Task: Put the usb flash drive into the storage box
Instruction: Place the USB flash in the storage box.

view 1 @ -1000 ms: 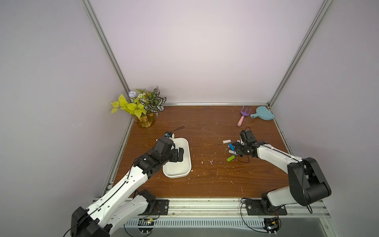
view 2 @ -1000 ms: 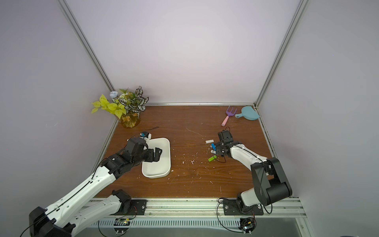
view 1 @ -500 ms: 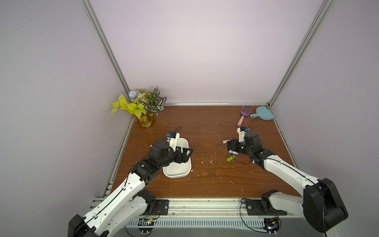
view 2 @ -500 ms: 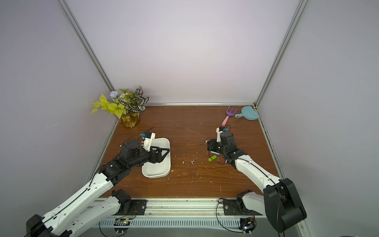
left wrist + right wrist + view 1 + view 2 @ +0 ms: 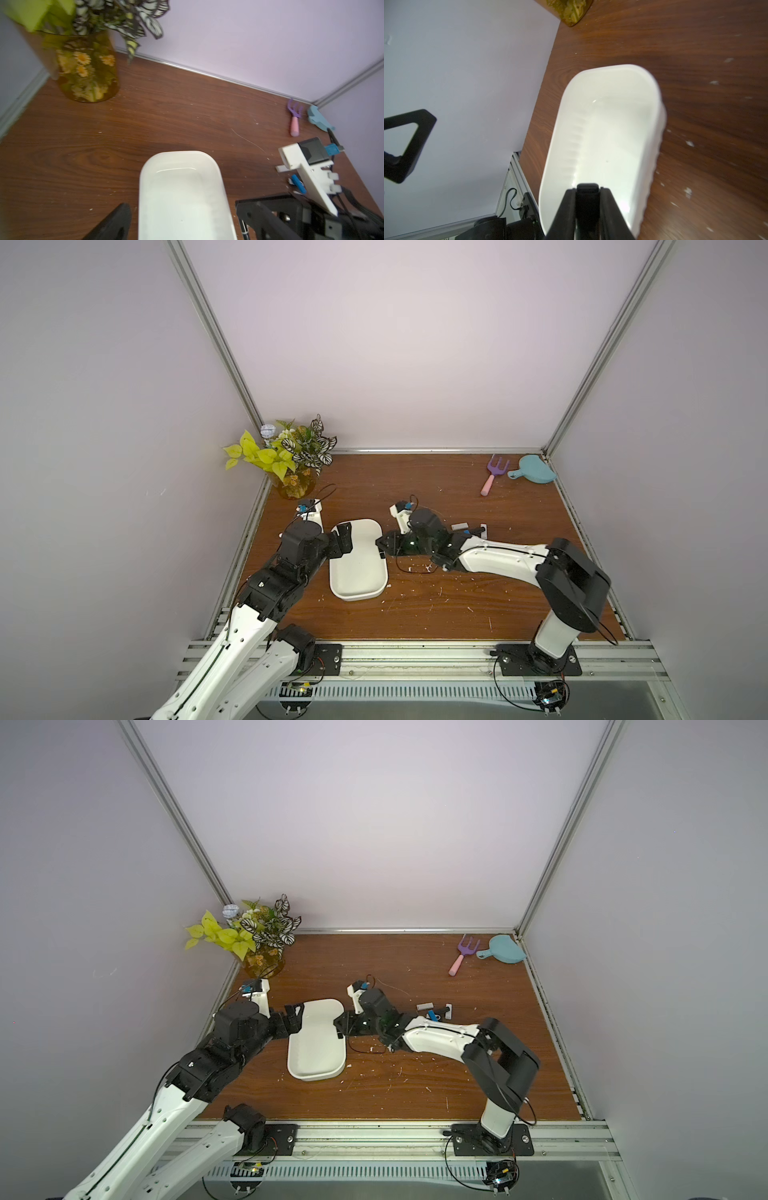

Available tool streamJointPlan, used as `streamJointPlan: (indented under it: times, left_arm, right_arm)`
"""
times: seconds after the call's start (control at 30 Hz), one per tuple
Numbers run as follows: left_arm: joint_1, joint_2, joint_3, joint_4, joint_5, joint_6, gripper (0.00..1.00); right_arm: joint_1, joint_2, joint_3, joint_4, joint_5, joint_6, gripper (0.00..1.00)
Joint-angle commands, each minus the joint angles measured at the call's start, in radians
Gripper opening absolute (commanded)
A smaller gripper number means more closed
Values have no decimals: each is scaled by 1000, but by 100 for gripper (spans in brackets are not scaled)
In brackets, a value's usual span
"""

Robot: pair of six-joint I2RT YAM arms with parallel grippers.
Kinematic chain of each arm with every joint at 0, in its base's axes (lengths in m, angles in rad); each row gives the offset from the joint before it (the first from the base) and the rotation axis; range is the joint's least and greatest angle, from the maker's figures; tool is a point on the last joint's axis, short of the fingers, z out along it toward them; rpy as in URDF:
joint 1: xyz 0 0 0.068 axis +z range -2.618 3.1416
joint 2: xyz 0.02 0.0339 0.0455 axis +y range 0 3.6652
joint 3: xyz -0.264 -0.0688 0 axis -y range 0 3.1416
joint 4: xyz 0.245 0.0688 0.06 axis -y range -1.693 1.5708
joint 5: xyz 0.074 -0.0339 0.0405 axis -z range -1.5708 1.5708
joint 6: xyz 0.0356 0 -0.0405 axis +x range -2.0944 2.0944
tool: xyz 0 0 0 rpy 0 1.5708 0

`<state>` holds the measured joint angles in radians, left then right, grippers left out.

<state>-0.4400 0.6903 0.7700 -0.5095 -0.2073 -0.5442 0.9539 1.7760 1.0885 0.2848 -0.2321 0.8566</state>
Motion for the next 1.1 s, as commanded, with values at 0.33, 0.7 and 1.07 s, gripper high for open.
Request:
streamJointPlan:
  times: [0.33, 0.7, 1.07]
  left_arm:
    - [21, -51, -50, -22, -71, 33, 94]
    - [21, -51, -58, -12, -49, 38, 94]
    - [21, -54, -62, -10, -43, 39, 95]
  right_arm:
    - [90, 459, 566, -167, 171, 25, 2]
    - [97, 644, 819, -300, 285, 6, 9]
    - [105, 680, 907, -357, 304, -3, 37]
